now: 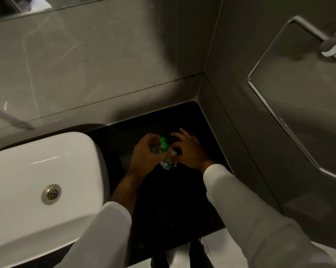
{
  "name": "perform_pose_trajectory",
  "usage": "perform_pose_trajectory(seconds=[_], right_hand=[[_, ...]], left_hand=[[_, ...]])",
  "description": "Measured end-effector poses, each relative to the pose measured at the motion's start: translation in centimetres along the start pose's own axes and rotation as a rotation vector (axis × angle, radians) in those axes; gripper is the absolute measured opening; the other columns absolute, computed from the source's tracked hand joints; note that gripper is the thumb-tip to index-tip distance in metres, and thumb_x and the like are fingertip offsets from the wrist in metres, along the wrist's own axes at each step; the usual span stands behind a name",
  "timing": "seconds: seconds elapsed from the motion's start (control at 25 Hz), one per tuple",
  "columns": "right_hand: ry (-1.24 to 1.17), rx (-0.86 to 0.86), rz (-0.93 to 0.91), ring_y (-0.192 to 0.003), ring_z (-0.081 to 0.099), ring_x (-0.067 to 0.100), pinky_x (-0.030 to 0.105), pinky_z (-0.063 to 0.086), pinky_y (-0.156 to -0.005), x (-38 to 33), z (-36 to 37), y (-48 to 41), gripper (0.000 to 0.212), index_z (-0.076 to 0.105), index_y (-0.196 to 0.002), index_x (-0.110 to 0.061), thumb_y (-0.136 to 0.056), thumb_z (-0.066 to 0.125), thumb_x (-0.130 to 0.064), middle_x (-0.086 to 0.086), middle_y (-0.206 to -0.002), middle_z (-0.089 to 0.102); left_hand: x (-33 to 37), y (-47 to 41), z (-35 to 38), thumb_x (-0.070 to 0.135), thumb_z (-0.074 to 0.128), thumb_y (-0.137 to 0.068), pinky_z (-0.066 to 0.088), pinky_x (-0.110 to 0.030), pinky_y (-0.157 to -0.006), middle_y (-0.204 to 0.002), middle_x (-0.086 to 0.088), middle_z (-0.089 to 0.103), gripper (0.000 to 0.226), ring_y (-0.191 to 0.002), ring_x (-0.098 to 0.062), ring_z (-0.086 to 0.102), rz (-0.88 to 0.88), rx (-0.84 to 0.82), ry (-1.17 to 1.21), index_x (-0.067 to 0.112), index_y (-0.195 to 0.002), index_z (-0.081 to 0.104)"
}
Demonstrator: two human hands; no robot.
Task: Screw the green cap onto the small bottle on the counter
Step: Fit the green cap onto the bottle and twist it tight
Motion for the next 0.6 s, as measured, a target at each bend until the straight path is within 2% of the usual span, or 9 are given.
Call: perform_pose_trajectory(seconds=[0.08,0.12,0.2,0.24,0.28,0.32,0.44,0.52,0.6], right_hand=[[-0.001,0.006,0.005,-0.156,0.005,0.022,0.060,0.005,-0.123,0.1,0.0,-0.2,0.035,0.076,-0.106,-0.020,-0.081,0.077,-0.043,-0.006,-0.161,0.033],[0.004,0.007,0.010,-0.156,0.005,0.021,0.059,0.005,-0.122,0.3,-0.1,-0.2,0.036,0.076,-0.106,-0.019,-0.079,0.078,-0.044,-0.006,-0.161,0.033],[0.011,0.008,0.016,-0.156,0.006,0.022,0.060,0.006,-0.121,0.7,-0.1,-0.2,0.037,0.076,-0.104,-0.019,-0.078,0.078,-0.045,-0.006,-0.160,0.034],[0.012,0.013,0.014,-0.156,0.007,0.022,0.060,0.007,-0.121,0.8,0.0,-0.2,0.036,0.076,-0.104,-0.019,-0.079,0.078,-0.045,-0.006,-0.160,0.034],[0.012,0.019,0.009,-0.156,0.007,0.022,0.061,0.008,-0.122,0.7,0.1,-0.2,0.034,0.076,-0.104,-0.020,-0.080,0.077,-0.044,-0.006,-0.160,0.035],[0.009,0.023,0.004,-0.156,0.008,0.022,0.062,0.009,-0.122,0.5,0.3,-0.3,0.033,0.075,-0.105,-0.021,-0.081,0.075,-0.044,-0.006,-0.159,0.036],[0.019,0.017,-0.003,-0.156,0.008,0.022,0.062,0.008,-0.122,-0.1,0.8,-0.5,0.036,0.075,-0.110,-0.022,-0.082,0.074,-0.044,-0.006,-0.159,0.036],[0.025,0.019,0.000,-0.156,0.008,0.022,0.061,0.008,-0.123,-0.2,0.7,-0.5,0.037,0.074,-0.112,-0.022,-0.082,0.075,-0.044,-0.006,-0.159,0.035],[0.009,0.027,0.006,-0.156,0.008,0.022,0.060,0.008,-0.123,-0.1,0.4,-0.3,0.036,0.074,-0.110,-0.021,-0.081,0.076,-0.043,-0.006,-0.159,0.036]], left_hand=[[0.2,-0.1,-0.2,0.028,0.089,-0.077,0.057,-0.014,-0.071,-0.095,0.007,0.073,0.030,-0.083,-0.003,0.069,0.009,0.089,-0.106,0.021,-0.100,0.072],[0.2,-0.2,-0.3,0.018,0.085,-0.082,0.058,-0.018,-0.077,-0.097,0.006,0.075,0.022,-0.082,0.000,0.069,0.008,0.091,-0.125,0.020,-0.101,0.074],[0.0,-0.2,-0.5,0.003,0.076,-0.088,0.057,-0.019,-0.088,-0.106,0.008,0.074,0.028,-0.086,0.013,0.066,-0.011,0.025,-0.107,0.019,-0.112,0.075],[0.0,-0.1,-0.4,0.004,0.075,-0.089,0.055,-0.013,-0.086,-0.108,0.011,0.073,0.032,-0.087,0.016,0.064,-0.010,-0.021,-0.083,0.020,-0.117,0.074],[0.3,0.1,-0.3,0.008,0.078,-0.088,0.053,-0.007,-0.079,-0.106,0.014,0.071,0.033,-0.087,0.014,0.065,-0.007,-0.053,-0.049,0.019,-0.118,0.072],[0.5,0.3,-0.1,0.015,0.082,-0.085,0.052,-0.006,-0.071,-0.100,0.014,0.071,0.029,-0.083,0.007,0.066,-0.010,-0.046,-0.026,0.018,-0.112,0.072],[0.8,0.5,0.3,0.033,0.087,-0.079,0.050,-0.027,-0.058,-0.077,-0.005,0.067,0.032,-0.065,-0.015,0.063,-0.024,0.154,-0.117,0.008,-0.084,0.068],[0.9,0.3,0.3,0.030,0.086,-0.080,0.049,-0.024,-0.059,-0.073,-0.002,0.068,0.026,-0.063,-0.012,0.063,0.011,0.211,-0.168,0.009,-0.081,0.071],[1.1,0.1,0.2,0.021,0.085,-0.082,0.052,-0.014,-0.067,-0.082,0.007,0.071,0.017,-0.077,-0.012,0.070,0.075,0.154,-0.181,0.013,-0.095,0.077]])
Point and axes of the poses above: each hand's wrist, its own y-axis away from the middle knuckle, its own z-axis out of the palm, x = y × z, the point moved 4 cm from there along -y, towards the middle knuckle
